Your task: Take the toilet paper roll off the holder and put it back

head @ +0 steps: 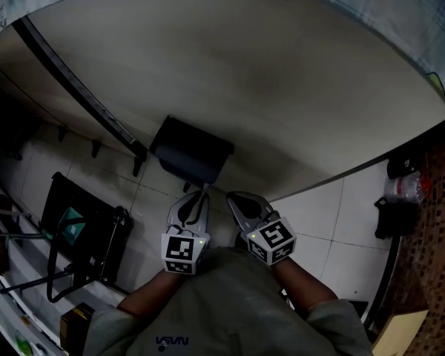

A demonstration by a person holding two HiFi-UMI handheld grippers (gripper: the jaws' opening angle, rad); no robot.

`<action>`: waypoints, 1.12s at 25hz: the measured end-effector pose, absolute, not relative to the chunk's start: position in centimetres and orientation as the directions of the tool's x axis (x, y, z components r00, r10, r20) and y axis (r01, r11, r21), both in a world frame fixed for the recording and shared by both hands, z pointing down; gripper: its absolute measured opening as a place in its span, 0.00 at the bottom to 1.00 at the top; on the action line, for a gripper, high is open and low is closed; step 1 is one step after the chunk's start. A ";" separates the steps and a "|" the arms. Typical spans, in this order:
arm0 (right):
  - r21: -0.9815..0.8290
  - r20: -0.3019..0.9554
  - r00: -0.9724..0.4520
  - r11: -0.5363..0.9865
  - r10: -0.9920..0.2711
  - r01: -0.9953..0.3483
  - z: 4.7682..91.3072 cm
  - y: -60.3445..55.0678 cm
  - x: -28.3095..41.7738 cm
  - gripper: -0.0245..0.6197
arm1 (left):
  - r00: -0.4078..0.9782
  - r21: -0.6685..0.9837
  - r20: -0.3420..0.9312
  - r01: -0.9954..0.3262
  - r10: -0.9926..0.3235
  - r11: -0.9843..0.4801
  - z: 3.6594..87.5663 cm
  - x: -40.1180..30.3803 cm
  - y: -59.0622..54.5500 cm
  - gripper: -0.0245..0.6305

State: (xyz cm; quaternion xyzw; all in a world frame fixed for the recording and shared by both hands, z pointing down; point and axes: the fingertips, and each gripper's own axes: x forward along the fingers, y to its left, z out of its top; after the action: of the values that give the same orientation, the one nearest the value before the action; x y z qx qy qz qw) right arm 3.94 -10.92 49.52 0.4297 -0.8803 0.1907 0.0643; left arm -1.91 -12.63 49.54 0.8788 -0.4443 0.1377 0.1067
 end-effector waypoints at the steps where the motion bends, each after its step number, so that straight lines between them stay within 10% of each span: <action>1: -0.267 0.276 -0.617 0.558 -0.737 -0.786 49.3 -10.7 4.1 0.04 | 0.565 0.070 0.332 -0.813 -0.755 -0.578 49.3 -1.9 -12.5 0.11; 28: -0.116 0.072 -0.595 0.585 -0.801 -0.803 38.4 -2.1 5.9 0.04 | 0.520 0.028 0.224 -0.849 -0.824 -0.528 40.7 -3.4 0.0 0.05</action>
State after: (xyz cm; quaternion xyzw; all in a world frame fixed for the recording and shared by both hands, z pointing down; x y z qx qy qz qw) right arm 5.89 -2.09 38.43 0.4502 -0.8903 0.0680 0.0061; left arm -3.38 0.01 40.68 0.8693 -0.4811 0.0917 0.0669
